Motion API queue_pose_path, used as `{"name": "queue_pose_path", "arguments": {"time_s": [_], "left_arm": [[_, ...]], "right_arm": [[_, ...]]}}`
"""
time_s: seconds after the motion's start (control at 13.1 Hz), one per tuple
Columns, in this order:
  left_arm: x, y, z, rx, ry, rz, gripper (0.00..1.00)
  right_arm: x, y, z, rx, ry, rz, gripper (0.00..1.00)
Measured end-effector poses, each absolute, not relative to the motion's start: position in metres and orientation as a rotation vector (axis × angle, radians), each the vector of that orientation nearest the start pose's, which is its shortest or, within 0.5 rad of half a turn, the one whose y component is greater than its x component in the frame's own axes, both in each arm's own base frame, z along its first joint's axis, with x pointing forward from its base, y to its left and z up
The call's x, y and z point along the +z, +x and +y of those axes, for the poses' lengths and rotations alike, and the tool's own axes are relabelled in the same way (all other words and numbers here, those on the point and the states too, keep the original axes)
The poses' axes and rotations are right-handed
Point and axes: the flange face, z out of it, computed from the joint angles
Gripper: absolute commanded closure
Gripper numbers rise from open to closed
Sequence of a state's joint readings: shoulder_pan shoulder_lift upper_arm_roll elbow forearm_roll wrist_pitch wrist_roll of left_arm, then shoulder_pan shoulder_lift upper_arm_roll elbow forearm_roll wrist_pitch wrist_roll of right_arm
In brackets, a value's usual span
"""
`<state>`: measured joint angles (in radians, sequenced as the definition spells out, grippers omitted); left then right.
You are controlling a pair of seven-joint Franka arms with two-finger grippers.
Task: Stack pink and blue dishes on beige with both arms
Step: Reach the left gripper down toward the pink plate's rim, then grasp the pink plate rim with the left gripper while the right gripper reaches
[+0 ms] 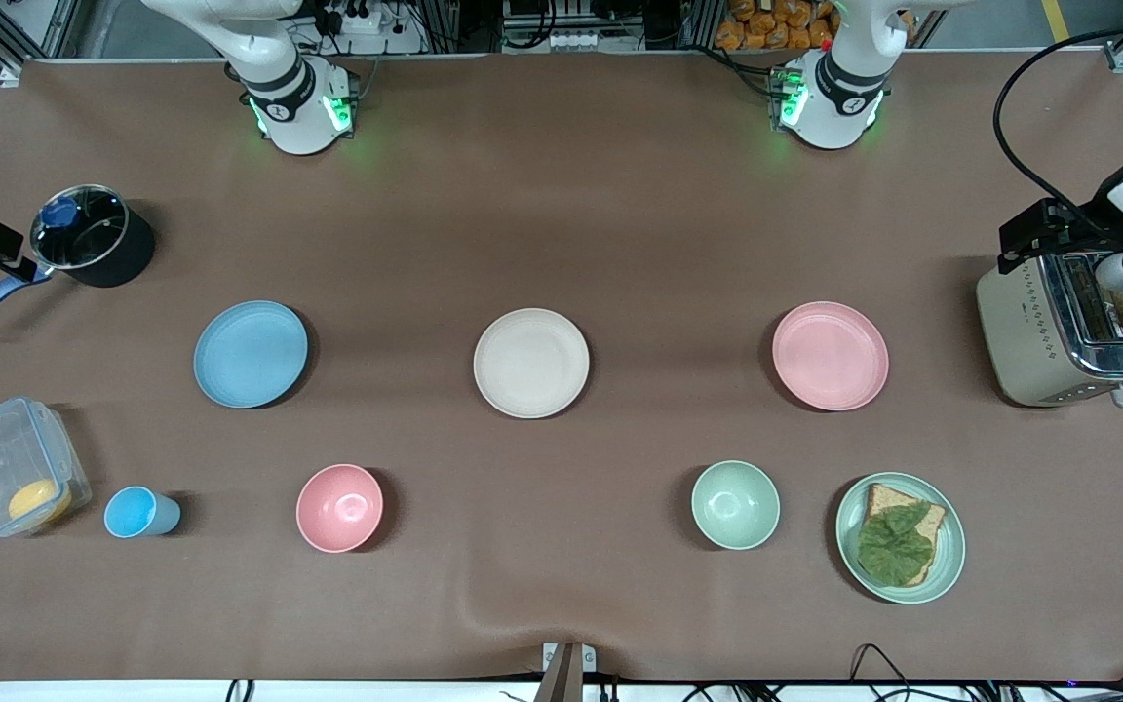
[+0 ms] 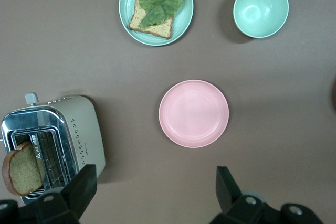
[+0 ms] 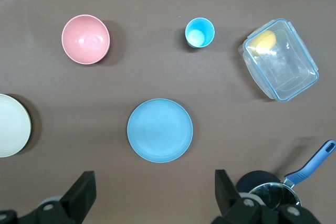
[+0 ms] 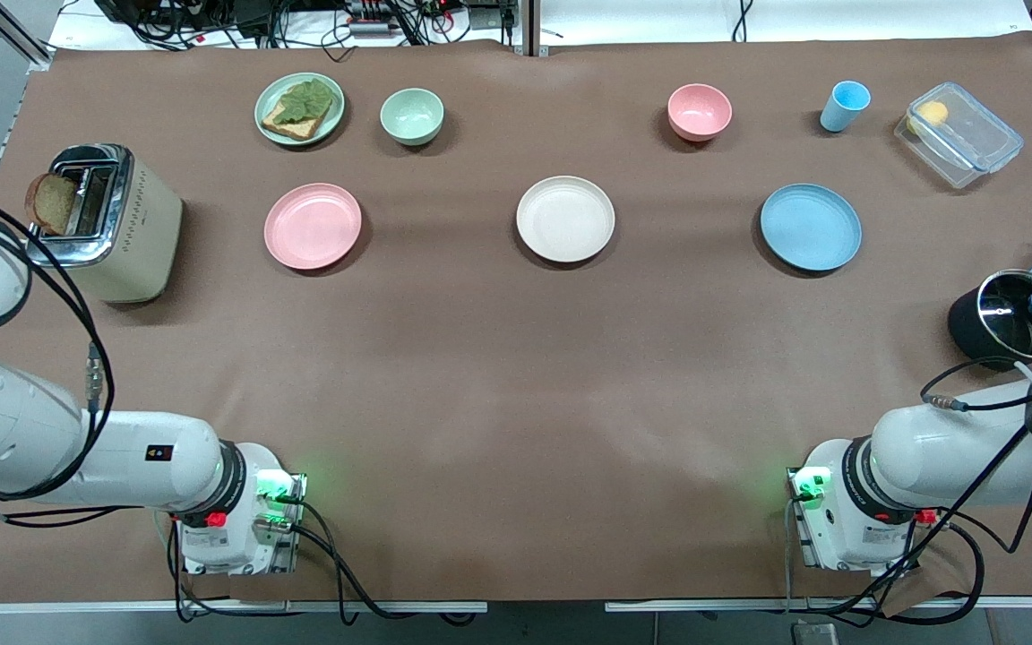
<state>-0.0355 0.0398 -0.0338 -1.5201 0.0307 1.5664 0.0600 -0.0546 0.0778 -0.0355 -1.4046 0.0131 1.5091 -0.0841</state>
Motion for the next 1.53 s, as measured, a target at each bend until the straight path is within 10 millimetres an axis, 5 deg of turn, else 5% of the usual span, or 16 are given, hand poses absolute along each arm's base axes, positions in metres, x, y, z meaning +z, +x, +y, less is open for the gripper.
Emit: {"name": "queue_pose_path", "arguments": {"time_s": [0.38,0.54,0.92,1.3,1.53], "left_arm": [[0.622,0.567,-0.039,0.000,-3.105,0.210,0.00],[0.603,0.570,-0.037,0.053,-3.105,0.206,0.00],[0.478,0.588,-0.021,0.067,-3.111,0.165,0.00],[0.328,0.566,0.005,0.045,-3.123,0.108,0.00],[0.272,0.563,0.009,0.124,-3.128,0.097,0.00]], "right_arm": [[0.653,0.571,-0.049,-0.042,-3.133,0.008,0.00],[0.653,0.571,-0.049,-0.041,-3.133,0.007,0.00],[0.651,0.572,-0.047,-0.034,-3.132,0.000,0.00],[0.646,0.573,-0.044,-0.010,-3.130,-0.008,0.00],[0.645,0.574,-0.043,-0.007,-3.130,-0.009,0.00]]}}
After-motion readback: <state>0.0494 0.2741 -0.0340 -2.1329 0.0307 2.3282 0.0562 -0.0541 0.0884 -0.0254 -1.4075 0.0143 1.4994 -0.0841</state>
